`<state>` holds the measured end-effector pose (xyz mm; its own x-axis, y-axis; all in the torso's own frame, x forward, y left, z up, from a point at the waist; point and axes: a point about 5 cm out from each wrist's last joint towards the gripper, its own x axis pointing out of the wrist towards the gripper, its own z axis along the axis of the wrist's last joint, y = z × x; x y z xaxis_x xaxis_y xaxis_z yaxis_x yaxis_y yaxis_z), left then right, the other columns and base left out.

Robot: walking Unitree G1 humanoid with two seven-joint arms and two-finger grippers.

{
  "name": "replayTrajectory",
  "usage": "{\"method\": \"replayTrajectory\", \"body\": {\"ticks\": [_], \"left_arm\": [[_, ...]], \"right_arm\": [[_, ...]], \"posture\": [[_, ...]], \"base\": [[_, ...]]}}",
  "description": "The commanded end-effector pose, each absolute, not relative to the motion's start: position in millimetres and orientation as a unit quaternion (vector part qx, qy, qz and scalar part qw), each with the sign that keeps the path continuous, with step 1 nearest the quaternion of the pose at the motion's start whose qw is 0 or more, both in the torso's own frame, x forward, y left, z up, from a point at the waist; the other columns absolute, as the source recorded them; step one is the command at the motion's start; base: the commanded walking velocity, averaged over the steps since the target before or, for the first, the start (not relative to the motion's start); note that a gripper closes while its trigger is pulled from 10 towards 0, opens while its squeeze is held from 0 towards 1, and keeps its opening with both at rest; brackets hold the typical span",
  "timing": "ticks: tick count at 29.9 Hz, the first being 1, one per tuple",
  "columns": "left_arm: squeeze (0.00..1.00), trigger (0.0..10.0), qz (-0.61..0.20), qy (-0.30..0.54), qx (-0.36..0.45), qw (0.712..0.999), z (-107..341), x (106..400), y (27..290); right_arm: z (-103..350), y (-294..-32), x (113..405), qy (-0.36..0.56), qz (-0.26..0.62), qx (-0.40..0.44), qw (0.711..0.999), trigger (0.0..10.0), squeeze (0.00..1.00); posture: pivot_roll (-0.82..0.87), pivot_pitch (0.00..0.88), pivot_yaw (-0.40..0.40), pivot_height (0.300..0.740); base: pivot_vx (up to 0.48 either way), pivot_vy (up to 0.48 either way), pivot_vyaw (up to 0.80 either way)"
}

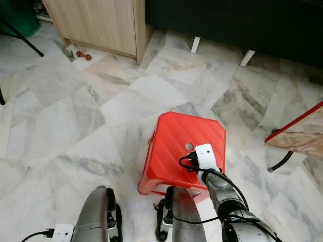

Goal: Hang keys on a hook

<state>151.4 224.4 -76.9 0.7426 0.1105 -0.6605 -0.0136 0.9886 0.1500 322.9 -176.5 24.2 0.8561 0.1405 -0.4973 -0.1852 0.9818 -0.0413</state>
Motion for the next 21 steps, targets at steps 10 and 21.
{"method": "replayTrajectory", "body": {"ticks": [10, 21], "left_arm": [[0.00, 10.0, 0.017, 0.379, 0.070, 0.922, -81.0, 154.3, 217.0], [0.00, 10.0, 0.024, 0.384, 0.069, 0.921, -78.1, 166.3, 218.9]], "right_arm": [[25.2, -180.5, 315.9, 0.198, 0.066, 0.002, 0.978, 0.0, 0.00], [35.8, -180.8, 312.6, 0.133, 0.046, 0.026, 0.990, 0.2, 0.00]], "posture": [[0.07, 0.222, -0.114, 0.614], [0.07, 0.146, -0.104, 0.614]], "base": [[0.000, 0.000, 0.00], [0.000, 0.000, 0.00]]}}
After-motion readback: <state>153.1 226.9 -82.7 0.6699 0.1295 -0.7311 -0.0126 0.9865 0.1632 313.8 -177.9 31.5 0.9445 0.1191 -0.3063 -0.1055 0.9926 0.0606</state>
